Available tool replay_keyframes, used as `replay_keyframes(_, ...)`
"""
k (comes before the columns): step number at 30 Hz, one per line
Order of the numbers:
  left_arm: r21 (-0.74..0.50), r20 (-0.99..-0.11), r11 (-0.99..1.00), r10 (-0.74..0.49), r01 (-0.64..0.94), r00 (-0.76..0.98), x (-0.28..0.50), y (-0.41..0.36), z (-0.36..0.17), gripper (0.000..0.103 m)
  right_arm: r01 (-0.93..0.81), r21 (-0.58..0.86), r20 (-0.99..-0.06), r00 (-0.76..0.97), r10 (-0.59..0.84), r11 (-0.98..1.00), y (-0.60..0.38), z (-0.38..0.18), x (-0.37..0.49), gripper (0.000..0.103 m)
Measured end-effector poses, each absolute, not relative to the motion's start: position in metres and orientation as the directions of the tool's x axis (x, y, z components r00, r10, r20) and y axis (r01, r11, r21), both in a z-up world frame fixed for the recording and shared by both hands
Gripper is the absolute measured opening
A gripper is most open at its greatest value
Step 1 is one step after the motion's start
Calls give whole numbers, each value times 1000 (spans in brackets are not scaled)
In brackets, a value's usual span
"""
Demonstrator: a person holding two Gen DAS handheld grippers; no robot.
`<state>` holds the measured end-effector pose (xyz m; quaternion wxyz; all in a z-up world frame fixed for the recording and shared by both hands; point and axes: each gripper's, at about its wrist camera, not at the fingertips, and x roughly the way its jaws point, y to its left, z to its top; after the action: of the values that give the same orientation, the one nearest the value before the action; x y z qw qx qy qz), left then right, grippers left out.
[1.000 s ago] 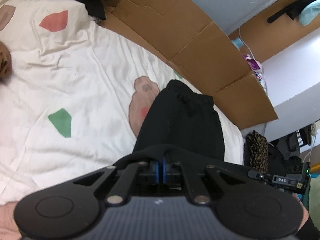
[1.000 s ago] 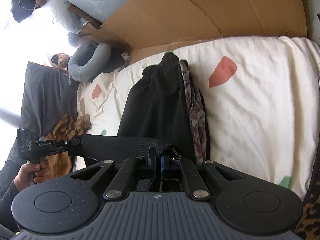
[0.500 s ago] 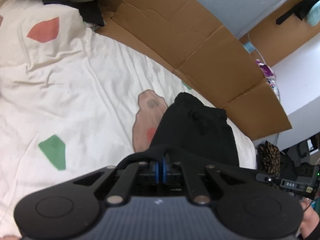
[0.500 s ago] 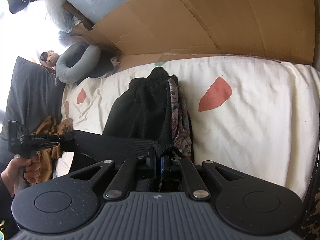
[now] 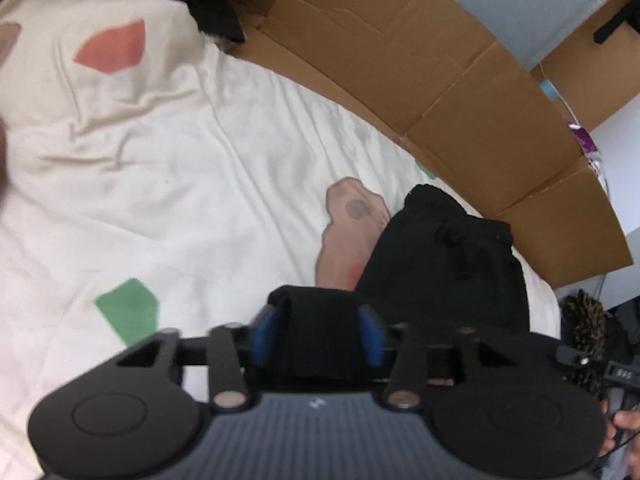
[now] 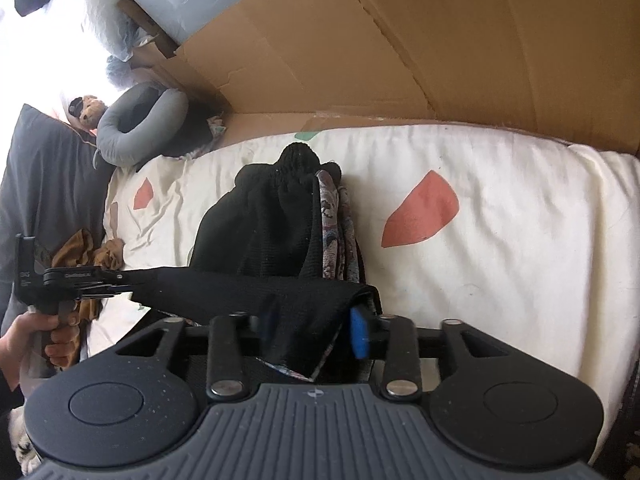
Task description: Fold clothes
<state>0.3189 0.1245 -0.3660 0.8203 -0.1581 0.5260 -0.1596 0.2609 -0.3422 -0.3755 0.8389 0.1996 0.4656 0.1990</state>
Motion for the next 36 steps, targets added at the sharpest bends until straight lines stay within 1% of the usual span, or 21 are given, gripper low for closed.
replay_keyframes(2, -424, -812, 900, -427, 102, 399, 313, 128, -363, 52, -142, 504, -707, 499, 501, 852, -344, -372, 256, 65)
replay_keyframes(6, -382, -822, 915, -402, 132, 404, 302, 125, -358, 52, -148, 466, -717, 515, 471, 872, -345, -365, 245, 70)
replay_keyframes(8, -383, -822, 914, -405, 136, 400, 296, 124, -358, 52, -153, 450, -723, 516, 460, 880, -343, -364, 239, 78)
replay_keyframes(11, -379, -829, 914, -406, 147, 386, 288, 119, -361, 53, -175, 433, -735, 499, 459, 884, -336, -366, 230, 84)
replay_keyframes(17, -340, -849, 923, -384, 182, 361, 279, 107, -376, 53, -197, 385, -777, 458, 432, 902, -321, -380, 220, 85)
replay_keyframes(24, -295, -860, 926, -364, 234, 358, 282, 92, -392, 51, -179, 271, -827, 460, 324, 946, -306, -400, 226, 84)
replay_keyframes(31, -293, -849, 906, -394, 306, 352, 290, 74, -397, 51, -212, 176, -843, 471, 258, 961, -290, -413, 235, 84)
replay_keyframes(36, -316, -832, 899, -417, 304, 366, 296, 71, -396, 51, -224, 131, -837, 497, 229, 966, -281, -413, 245, 84)
